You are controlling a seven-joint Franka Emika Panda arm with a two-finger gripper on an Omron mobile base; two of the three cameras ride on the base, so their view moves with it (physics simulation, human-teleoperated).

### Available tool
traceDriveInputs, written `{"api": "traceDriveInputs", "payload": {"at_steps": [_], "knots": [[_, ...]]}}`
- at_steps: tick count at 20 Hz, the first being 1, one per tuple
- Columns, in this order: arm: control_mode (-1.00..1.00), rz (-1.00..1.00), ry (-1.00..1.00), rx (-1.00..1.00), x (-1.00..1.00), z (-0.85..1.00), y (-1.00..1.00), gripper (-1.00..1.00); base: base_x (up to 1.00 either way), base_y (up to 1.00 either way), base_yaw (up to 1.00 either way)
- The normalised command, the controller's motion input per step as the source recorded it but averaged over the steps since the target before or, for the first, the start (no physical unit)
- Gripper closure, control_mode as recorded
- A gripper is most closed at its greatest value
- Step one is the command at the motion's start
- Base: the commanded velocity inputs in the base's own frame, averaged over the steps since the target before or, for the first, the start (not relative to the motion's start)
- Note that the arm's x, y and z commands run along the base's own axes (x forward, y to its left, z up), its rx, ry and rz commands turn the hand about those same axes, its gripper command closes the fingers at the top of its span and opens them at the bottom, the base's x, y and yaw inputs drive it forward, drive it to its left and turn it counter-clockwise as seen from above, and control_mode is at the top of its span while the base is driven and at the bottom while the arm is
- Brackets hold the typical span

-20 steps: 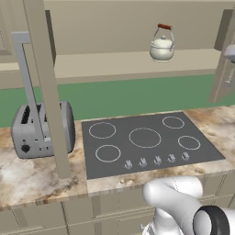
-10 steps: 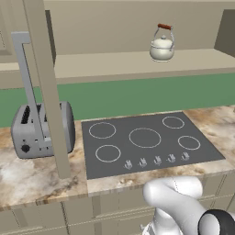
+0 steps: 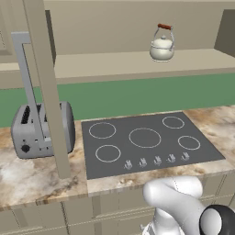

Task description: Open the cabinet, pick the kettle from the cabinet, and place it in the sink.

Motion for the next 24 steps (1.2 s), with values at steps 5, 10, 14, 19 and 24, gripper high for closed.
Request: {"api": "traceDriveInputs", "payload": {"at_steps": [5,10,14,19,24], "knots": [[-1.00,0.00,0.01,0.00,-0.15,-0.17,-0.07,-1.00,0.00,0.00,0.00],[-1.00,-0.01,-0.01,0.00,-0.30,-0.11,0.02,-1.00,0.00,0.00,0.00],[-1.00,-0.13,0.00,0.00,-0.43,-0.01,0.09,-1.00,0.00,0.00,0.00],[-1.00,-0.29,0.00,-0.01,-0.38,-0.06,0.23,-1.00,0.00,0.00,0.00],[-1.00,-0.32,0.01,0.00,-0.34,-0.04,0.24,-1.00,0.00,0.00,0.00]]}}
